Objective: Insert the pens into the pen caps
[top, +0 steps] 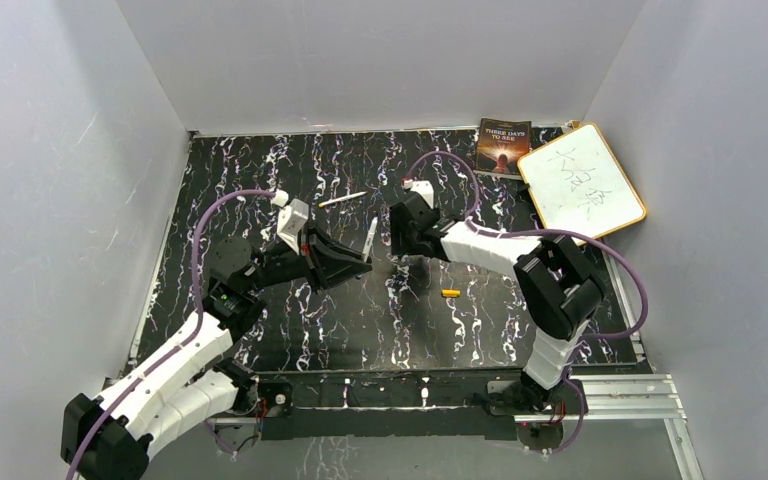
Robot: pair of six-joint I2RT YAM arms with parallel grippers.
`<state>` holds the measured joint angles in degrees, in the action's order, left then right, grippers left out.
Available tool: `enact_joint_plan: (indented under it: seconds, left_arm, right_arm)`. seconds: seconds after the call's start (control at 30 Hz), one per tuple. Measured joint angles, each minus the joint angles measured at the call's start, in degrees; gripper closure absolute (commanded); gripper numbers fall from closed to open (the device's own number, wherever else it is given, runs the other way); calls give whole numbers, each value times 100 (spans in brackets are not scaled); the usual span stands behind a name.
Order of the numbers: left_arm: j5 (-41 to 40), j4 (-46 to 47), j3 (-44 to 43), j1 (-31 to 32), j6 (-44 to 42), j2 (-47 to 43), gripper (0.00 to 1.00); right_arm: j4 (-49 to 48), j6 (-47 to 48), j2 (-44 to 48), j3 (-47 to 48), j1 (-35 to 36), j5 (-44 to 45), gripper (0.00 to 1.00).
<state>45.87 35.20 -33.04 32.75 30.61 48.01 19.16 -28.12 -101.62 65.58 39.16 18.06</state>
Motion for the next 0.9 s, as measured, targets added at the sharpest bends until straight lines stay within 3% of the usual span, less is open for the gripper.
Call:
enact_joint_plan:
  seconds: [0.2, 0.23, 0.4, 0.63, 0.7, 0.77, 0.9]
  left_arm:
    - [-4, -79, 0, 0, -2, -101, 100]
    - [-9, -133, 0, 0, -20, -166, 100]
    - [-46, -358, 0, -2, -146, -258, 100]
    - [-50, -411, 0, -4, -186, -258, 100]
    - [-50, -417, 0, -4, -190, -258, 100]
    - [-52, -420, 0, -7, -190, -258, 100]
    - [-55, -420, 0, -7, -188, -258, 100]
  right_arm:
    - [-81, -273, -240, 197, 225, 245, 49]
    - [-94, -326, -317, 219, 223, 299, 56]
    - [-83, -498, -798, 417, 219, 415, 67]
    - [-24, -511, -868, 450, 192, 426, 90]
    - [-33, -522, -868, 450, 170, 424, 88]
    - [-55, -525, -868, 450, 155, 411, 77]
    - [-66, -520, -868, 450, 133, 385, 73]
